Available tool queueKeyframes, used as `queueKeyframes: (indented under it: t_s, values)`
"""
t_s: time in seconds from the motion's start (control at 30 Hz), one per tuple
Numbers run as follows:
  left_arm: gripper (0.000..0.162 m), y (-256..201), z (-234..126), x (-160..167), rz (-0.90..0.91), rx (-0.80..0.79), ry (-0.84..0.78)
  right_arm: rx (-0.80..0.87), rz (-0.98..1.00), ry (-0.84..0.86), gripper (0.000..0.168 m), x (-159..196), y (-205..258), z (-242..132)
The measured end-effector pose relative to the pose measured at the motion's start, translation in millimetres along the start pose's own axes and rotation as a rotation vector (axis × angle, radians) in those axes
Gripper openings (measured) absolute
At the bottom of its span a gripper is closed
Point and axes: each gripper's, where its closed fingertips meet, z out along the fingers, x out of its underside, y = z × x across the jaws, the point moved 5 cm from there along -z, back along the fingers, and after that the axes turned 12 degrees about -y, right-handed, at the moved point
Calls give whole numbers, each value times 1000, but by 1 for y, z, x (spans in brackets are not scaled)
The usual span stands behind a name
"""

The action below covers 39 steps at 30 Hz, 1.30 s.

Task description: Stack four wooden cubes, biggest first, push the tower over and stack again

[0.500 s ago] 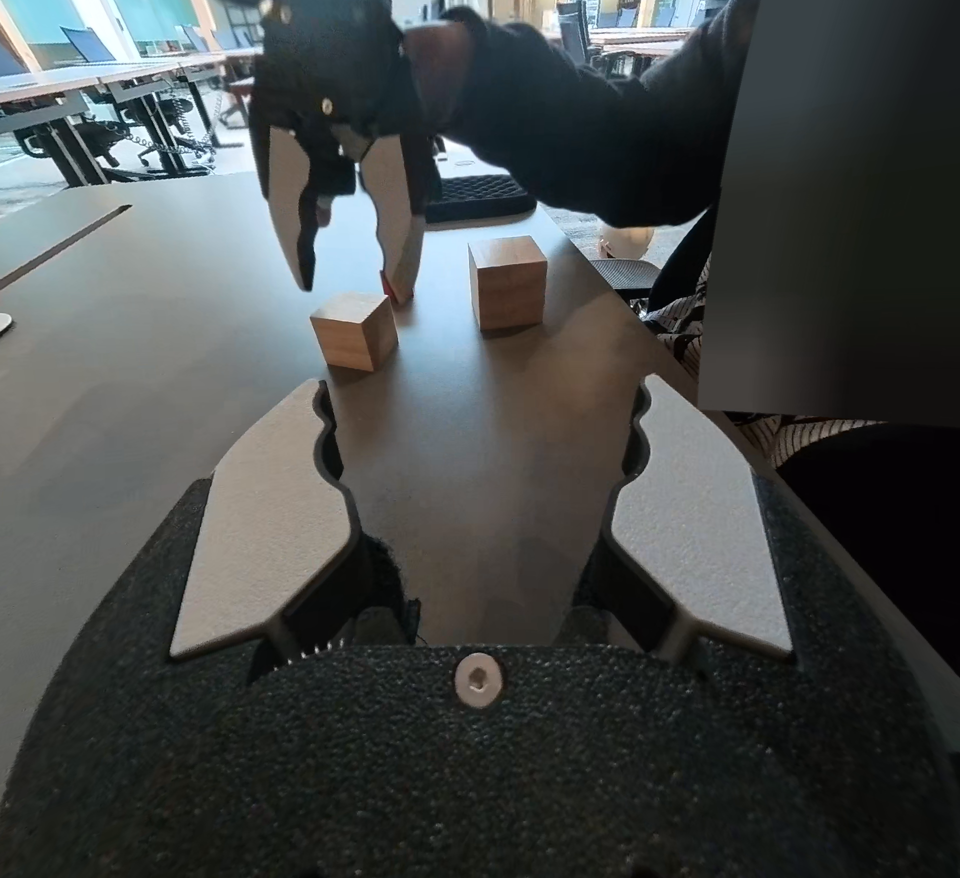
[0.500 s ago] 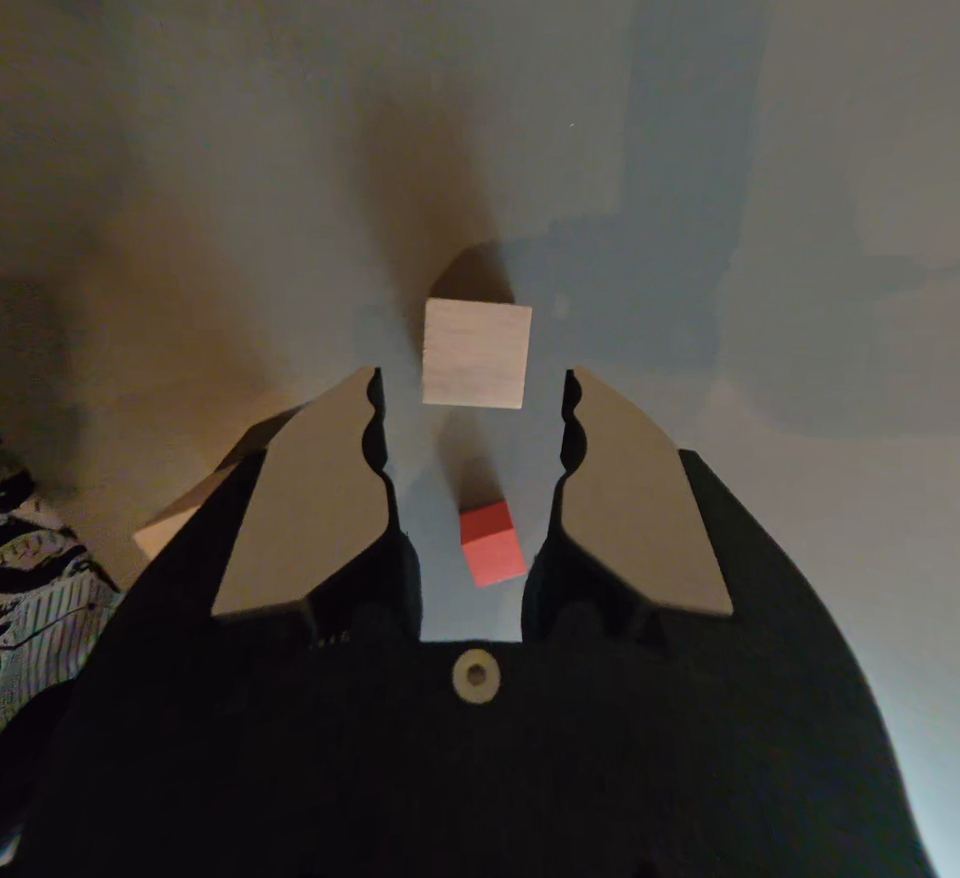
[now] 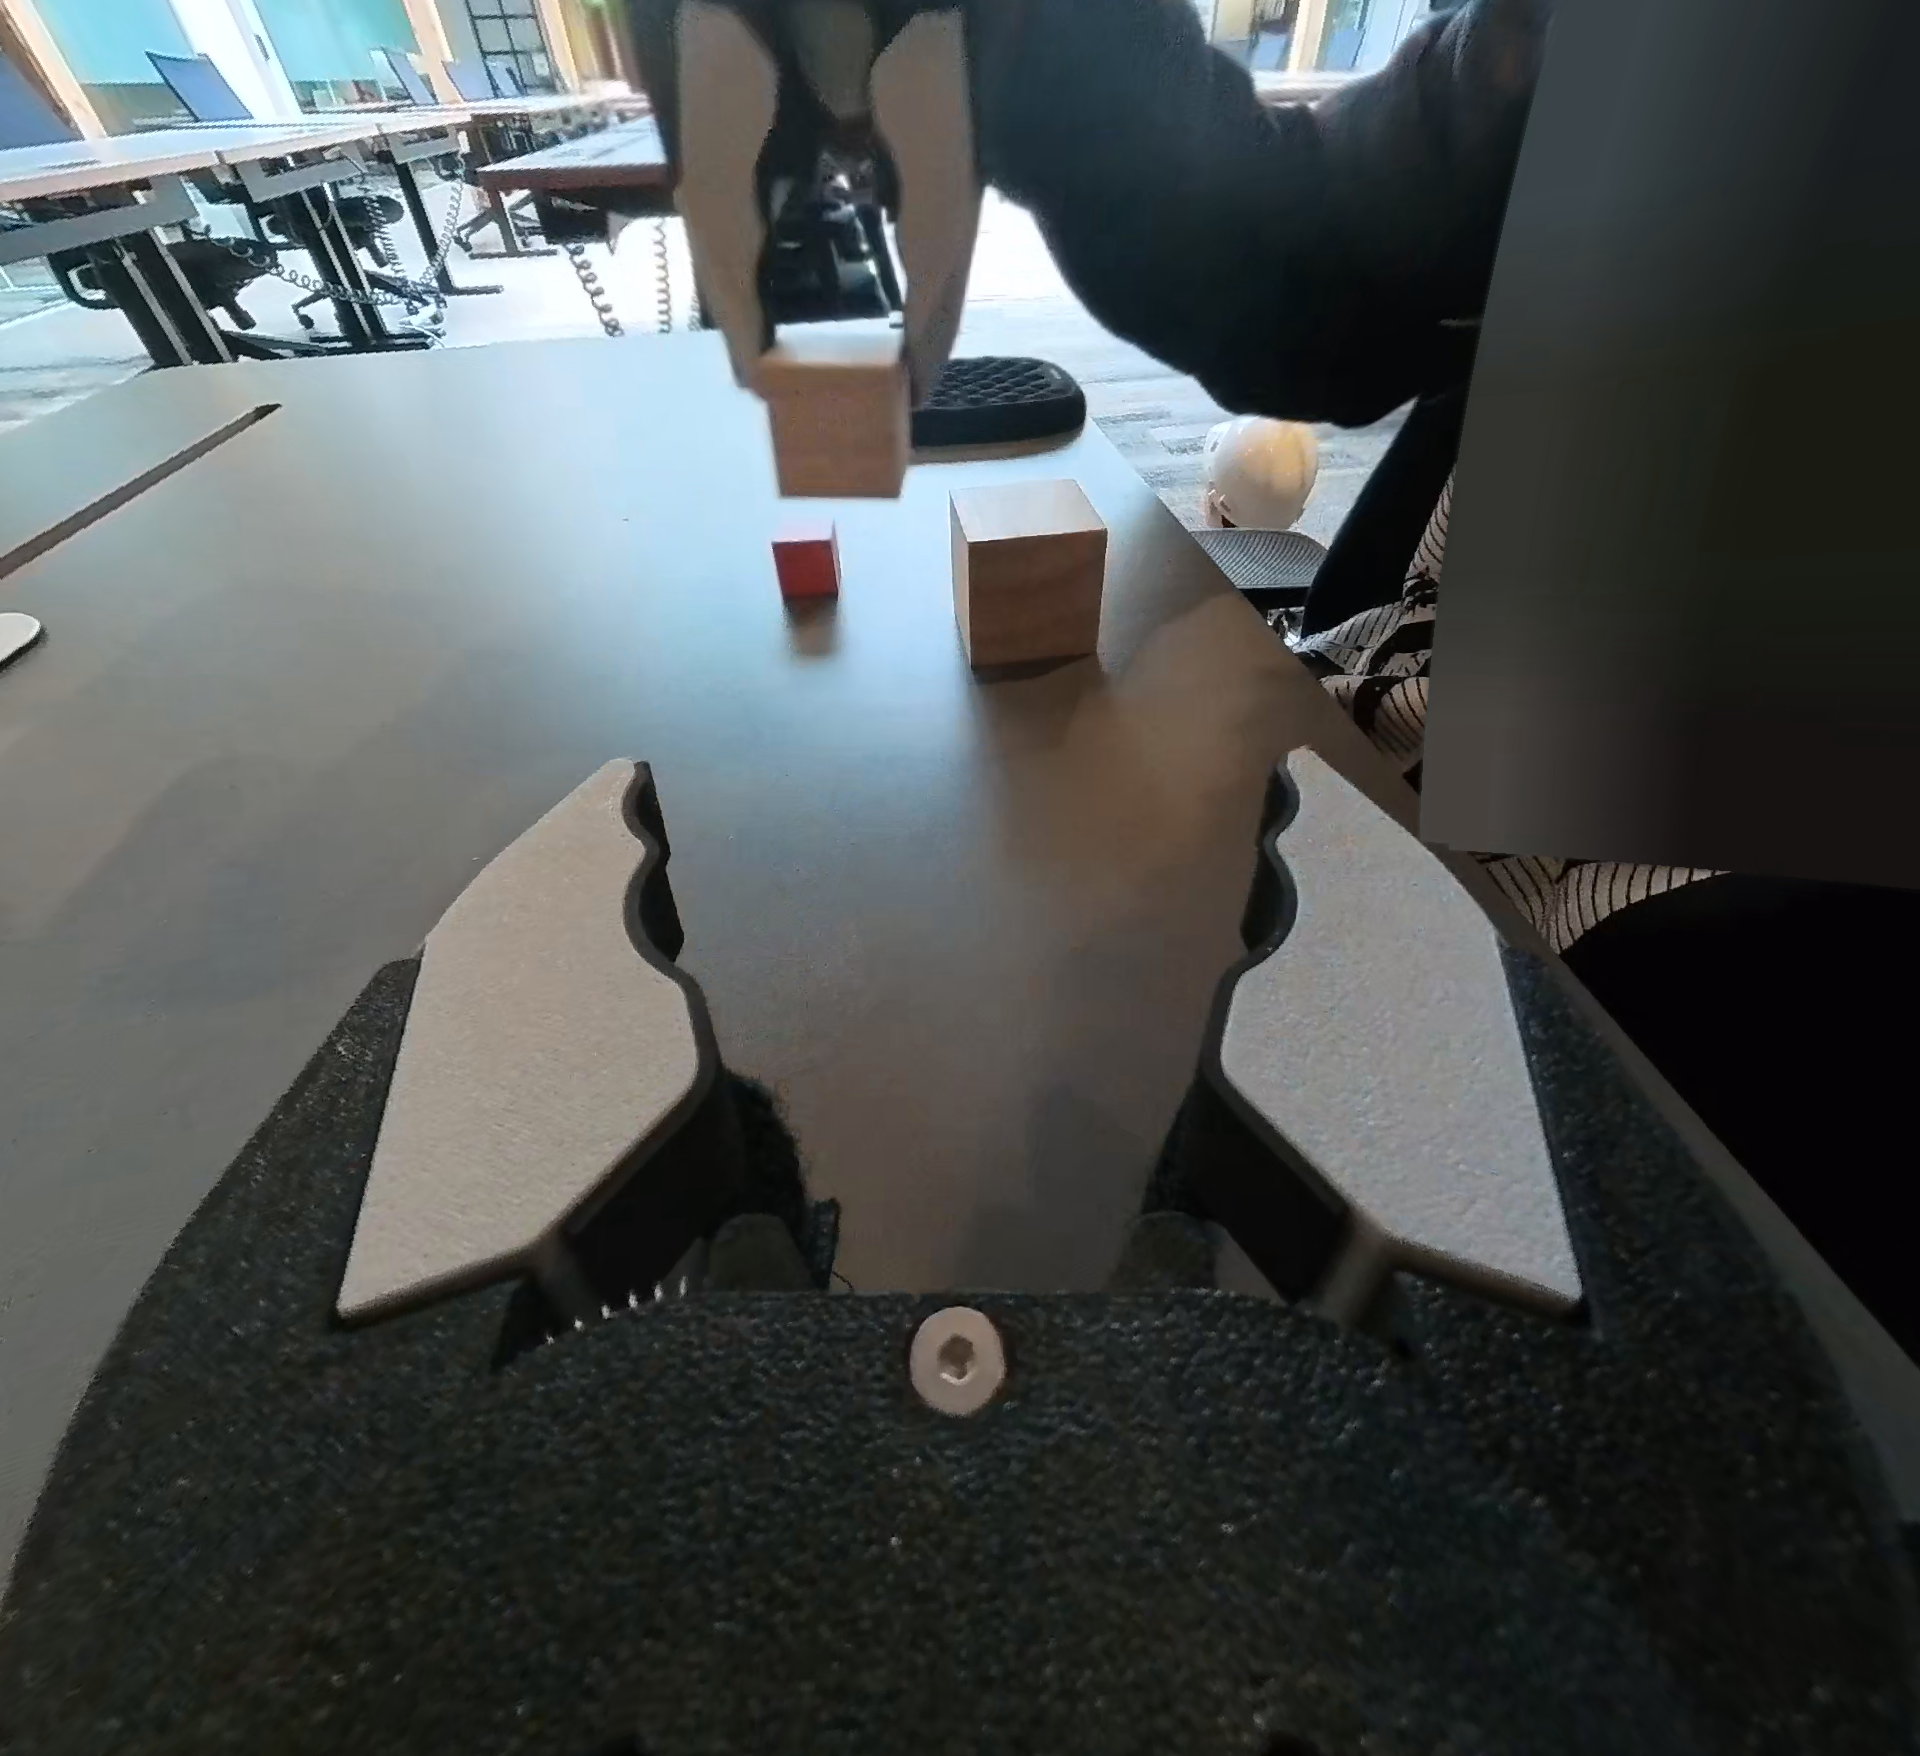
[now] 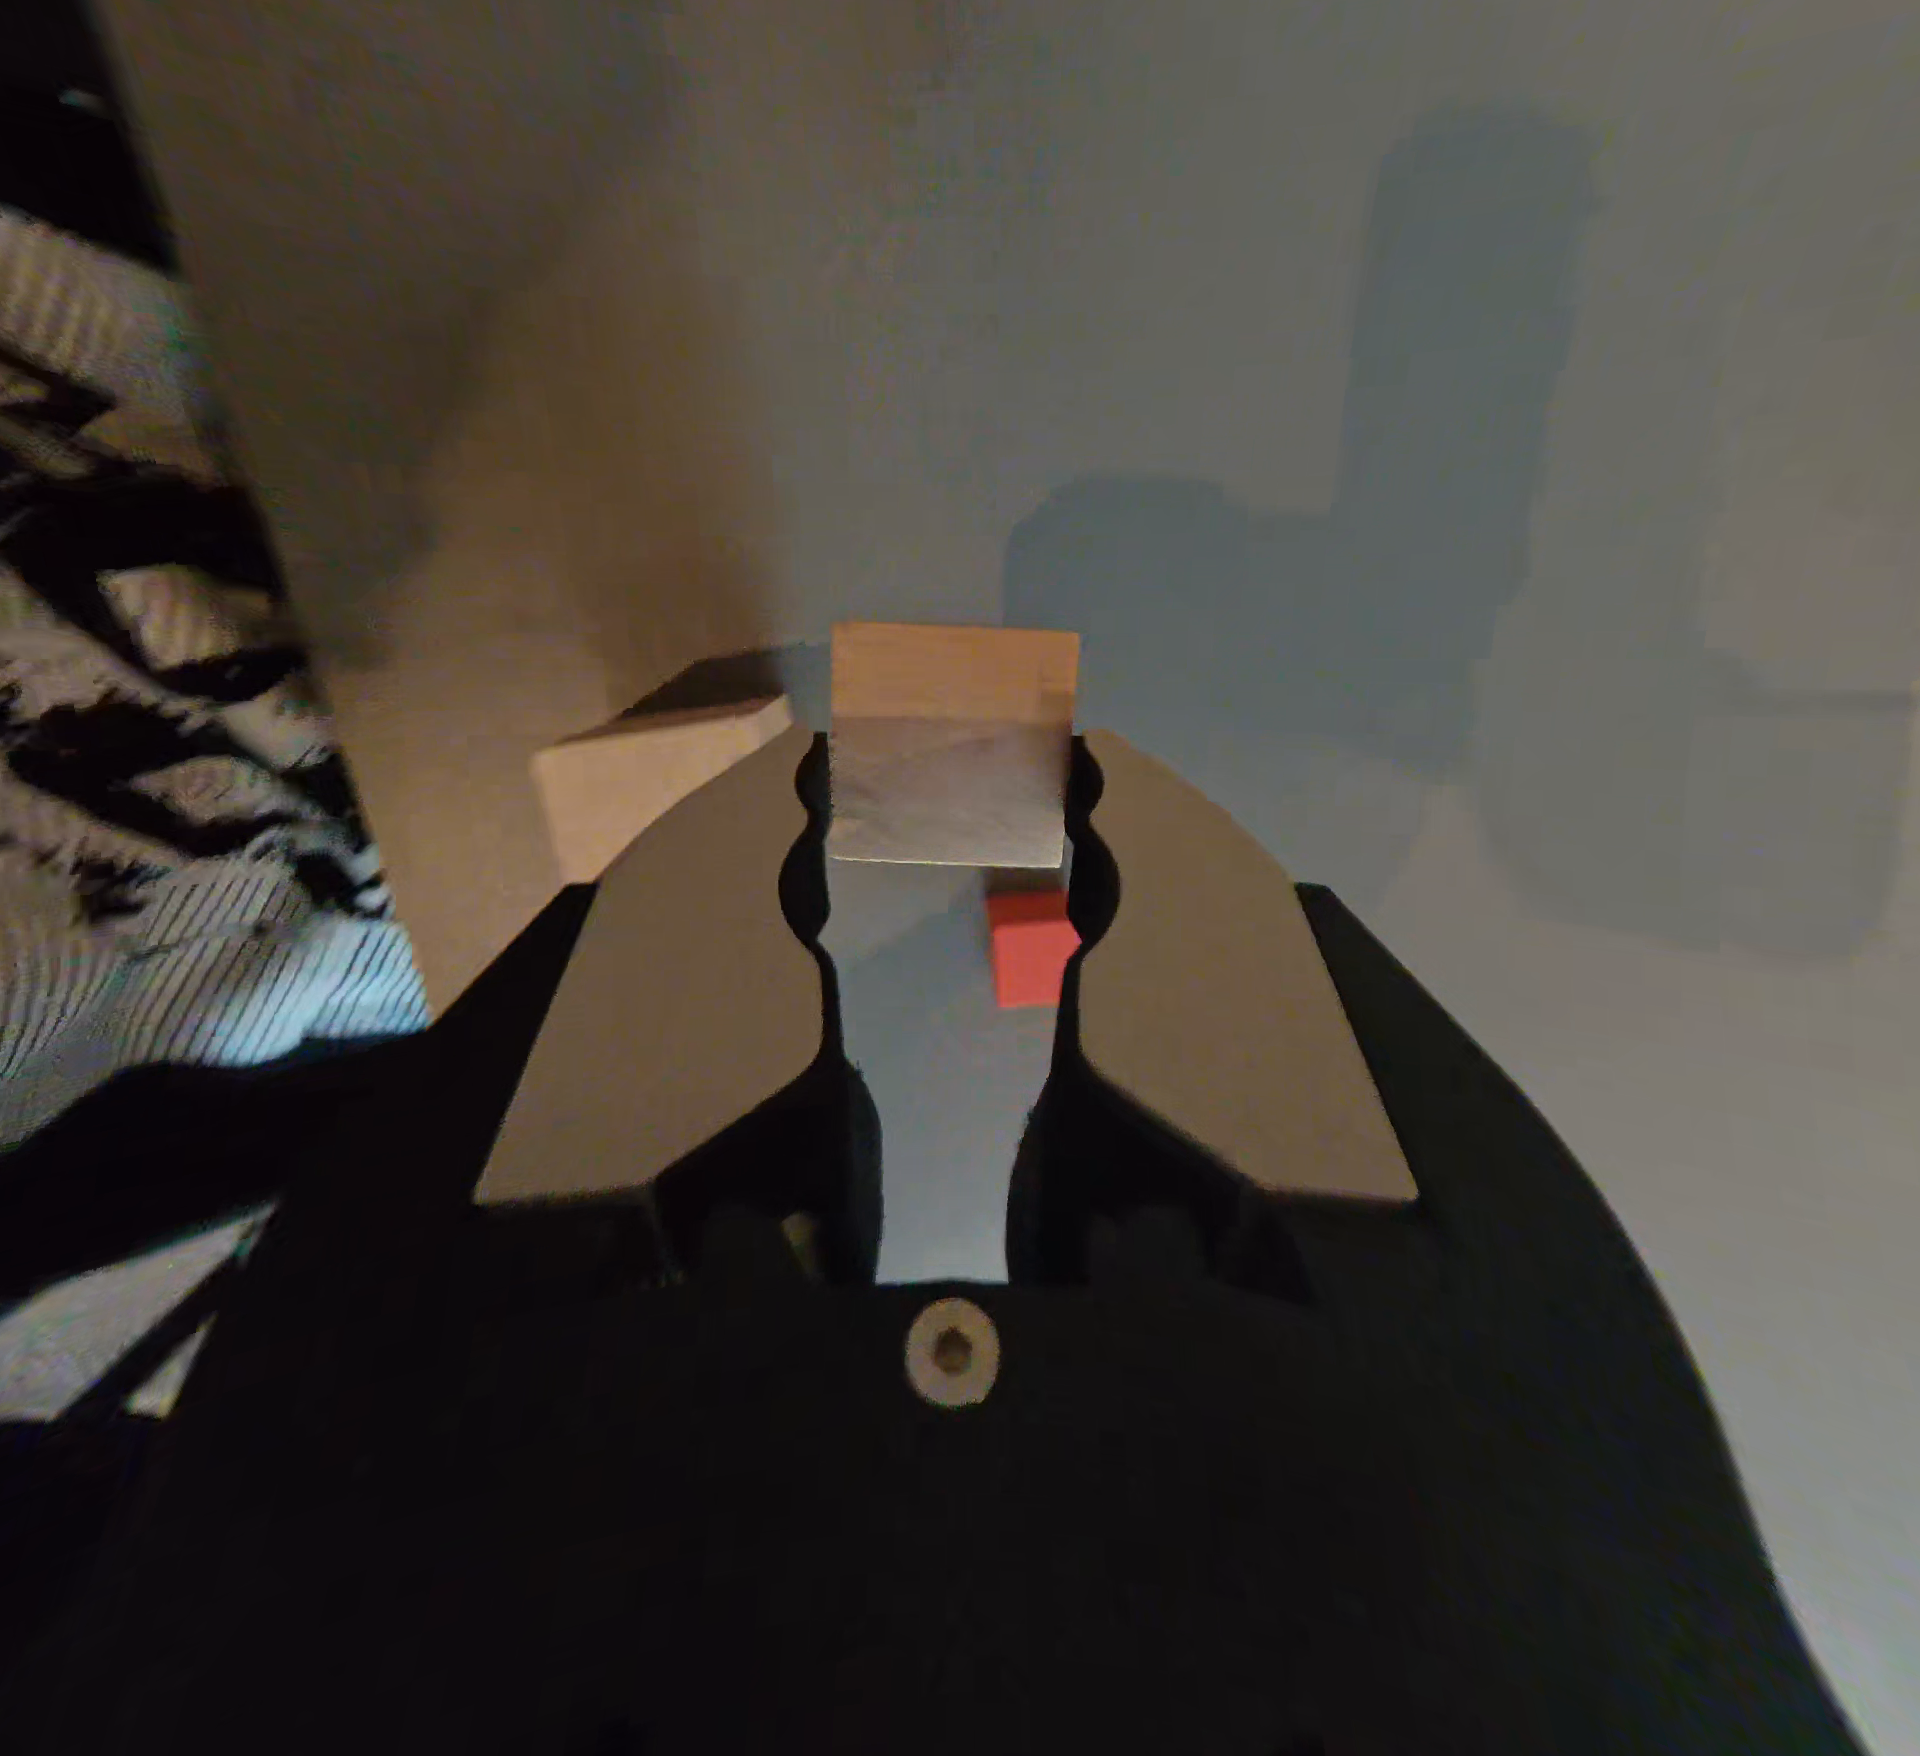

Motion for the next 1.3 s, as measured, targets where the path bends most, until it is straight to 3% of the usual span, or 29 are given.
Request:
queueKeyframes:
  t_s: [0.13,0.33,1.3]
  values:
    - [107,0,0,0,4,-1,6,-50,-87,37,43,3,32,-23]
    - [107,0,0,0,4,-8,6,-90,-106,121,43,19,58,-13]
    - [105,2,-1,-1,-13,-25,-6,-130,-105,47,43,29,60,-4]
